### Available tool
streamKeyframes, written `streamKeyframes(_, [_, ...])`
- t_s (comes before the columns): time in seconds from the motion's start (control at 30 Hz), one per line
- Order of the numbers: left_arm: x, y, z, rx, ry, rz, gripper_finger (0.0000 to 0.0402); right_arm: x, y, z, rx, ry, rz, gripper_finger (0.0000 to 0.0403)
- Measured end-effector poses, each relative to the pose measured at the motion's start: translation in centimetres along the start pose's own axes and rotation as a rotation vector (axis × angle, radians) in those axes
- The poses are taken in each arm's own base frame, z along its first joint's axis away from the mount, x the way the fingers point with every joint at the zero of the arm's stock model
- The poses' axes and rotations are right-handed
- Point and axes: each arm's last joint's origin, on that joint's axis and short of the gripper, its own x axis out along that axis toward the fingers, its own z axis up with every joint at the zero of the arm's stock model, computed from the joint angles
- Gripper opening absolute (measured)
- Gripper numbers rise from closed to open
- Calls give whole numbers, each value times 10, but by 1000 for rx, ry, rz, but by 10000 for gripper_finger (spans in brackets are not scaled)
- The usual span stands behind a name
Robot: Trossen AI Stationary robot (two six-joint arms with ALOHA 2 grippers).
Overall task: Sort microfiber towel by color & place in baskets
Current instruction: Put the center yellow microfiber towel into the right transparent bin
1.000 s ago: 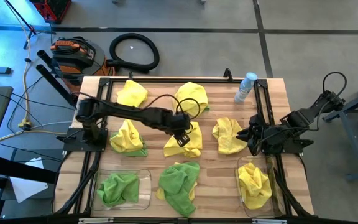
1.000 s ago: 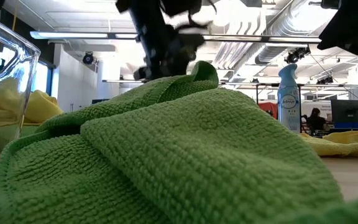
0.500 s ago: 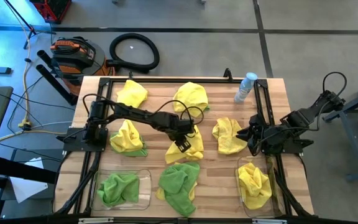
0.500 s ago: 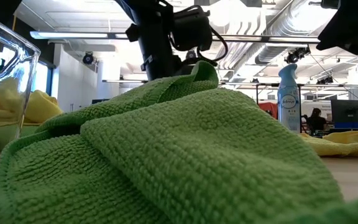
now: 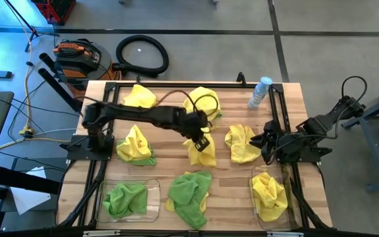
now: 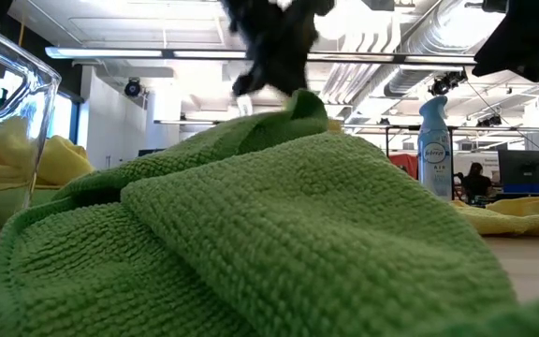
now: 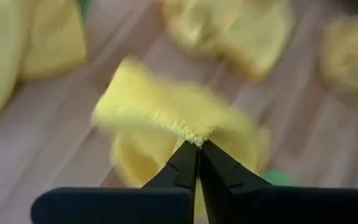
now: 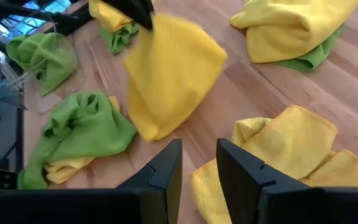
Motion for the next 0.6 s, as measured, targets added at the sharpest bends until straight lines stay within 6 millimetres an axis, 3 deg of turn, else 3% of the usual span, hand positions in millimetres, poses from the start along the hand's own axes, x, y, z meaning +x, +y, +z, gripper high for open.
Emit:
streamKeyframes(0.27, [-75,-26,26,34,-203,-144,0,7,27,16,-262,-187,112,101])
streamKeyframes(0.4, [-97,-39,33,54,-261,-198,0,14,42,27,-382,-302,135,126])
streamKeyframes(0.6, [-114,-57,32,85,-303,-259,0,18,50,46,-399,-397,106,191])
